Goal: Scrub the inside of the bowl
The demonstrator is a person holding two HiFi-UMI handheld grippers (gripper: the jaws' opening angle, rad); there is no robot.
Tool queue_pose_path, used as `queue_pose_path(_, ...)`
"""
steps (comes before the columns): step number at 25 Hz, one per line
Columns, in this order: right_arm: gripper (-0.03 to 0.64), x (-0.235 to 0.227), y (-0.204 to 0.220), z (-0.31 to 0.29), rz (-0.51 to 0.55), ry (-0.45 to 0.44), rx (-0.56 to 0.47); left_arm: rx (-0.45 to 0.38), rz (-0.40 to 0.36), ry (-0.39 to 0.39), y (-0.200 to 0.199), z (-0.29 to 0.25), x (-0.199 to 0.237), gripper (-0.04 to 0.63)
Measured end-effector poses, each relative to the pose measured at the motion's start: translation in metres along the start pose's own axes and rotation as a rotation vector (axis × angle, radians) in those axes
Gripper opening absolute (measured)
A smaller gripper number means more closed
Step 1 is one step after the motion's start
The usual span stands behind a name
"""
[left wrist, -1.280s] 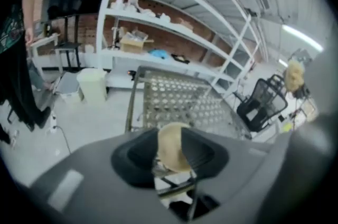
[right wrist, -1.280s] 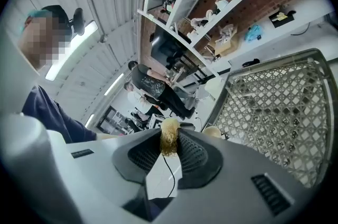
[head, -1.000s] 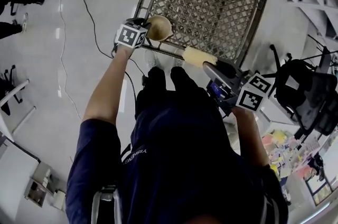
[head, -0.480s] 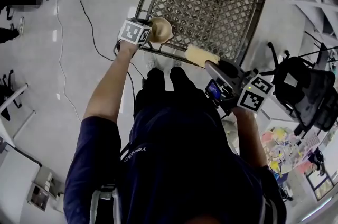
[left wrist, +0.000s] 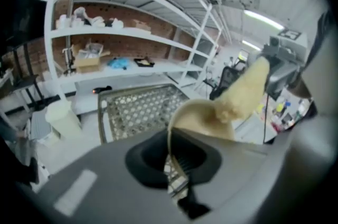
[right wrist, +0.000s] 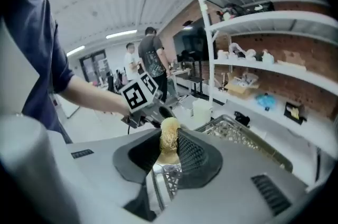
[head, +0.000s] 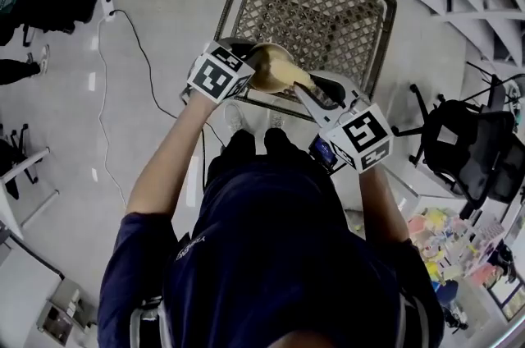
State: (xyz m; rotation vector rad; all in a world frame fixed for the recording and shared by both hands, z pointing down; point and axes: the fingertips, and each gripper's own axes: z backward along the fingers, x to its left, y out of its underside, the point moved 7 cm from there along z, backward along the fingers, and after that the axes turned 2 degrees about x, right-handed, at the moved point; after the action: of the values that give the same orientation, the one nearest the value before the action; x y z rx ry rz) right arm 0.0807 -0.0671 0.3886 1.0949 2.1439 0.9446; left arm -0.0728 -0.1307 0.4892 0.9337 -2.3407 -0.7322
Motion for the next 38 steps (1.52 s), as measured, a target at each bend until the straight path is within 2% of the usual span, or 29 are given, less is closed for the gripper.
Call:
queue_pose_path(3,0.077,0.016,-0.008,-0.008,0.185,0.017,0.095,0.005,-0.054,0.000,-0.018,0.018,-0.022,0.005)
queue_pose_path(7,0.077,0.034,-0.017,-0.016,0.473,0.089,0.252,0.025,-0.124,-0.030,-0.023,0.035,-0.036,0.005)
queue_pose_path(12,0.077,0.047,-0.021,-0.020,0.594,0.057,0.328,0.042,-0.189,-0.059,-0.018,0.048,-0.045,0.005)
queue_pose_path(15,0.077,0.054,-0.024,-0.022,0.718,0.125,0.353,0.051,-0.236,-0.082,-0.019,0.055,-0.048,0.005)
queue_pose_path(17,0.077,0.059,-0.023,-0.024,0.762,0.169,0.383,0.046,-0.260,-0.104,-0.023,0.061,-0.047,0.005)
queue_pose_path(19,0.077,0.065,-0.019,-0.025,0.759,0.196,0.408,0.030,-0.270,-0.129,-0.027,0.067,-0.045,0.005)
queue_pose_path(22,0.077,0.075,-0.015,-0.024,0.696,0.211,0.411,-0.008,-0.259,-0.156,-0.030,0.075,-0.040,0.005)
queue_pose_path(26,0.077,0.085,-0.018,-0.029,0.601,0.207,0.385,-0.075,-0.197,-0.156,-0.032,0.083,-0.033,0.005)
queue_pose_path(31,0.077,0.091,-0.033,-0.036,0.519,0.192,0.292,-0.185,-0.063,-0.116,-0.038,0.091,-0.027,0.005)
queue_pose_path(34,0.077,0.080,-0.045,-0.033,0.444,0.228,0.215,-0.242,0.022,-0.090,-0.038,0.095,-0.023,0.005)
queue_pose_path(38,0.077,0.068,-0.058,-0.027,0.342,0.284,0.121,-0.345,0.240,0.015,-0.034,0.099,-0.012,0.005)
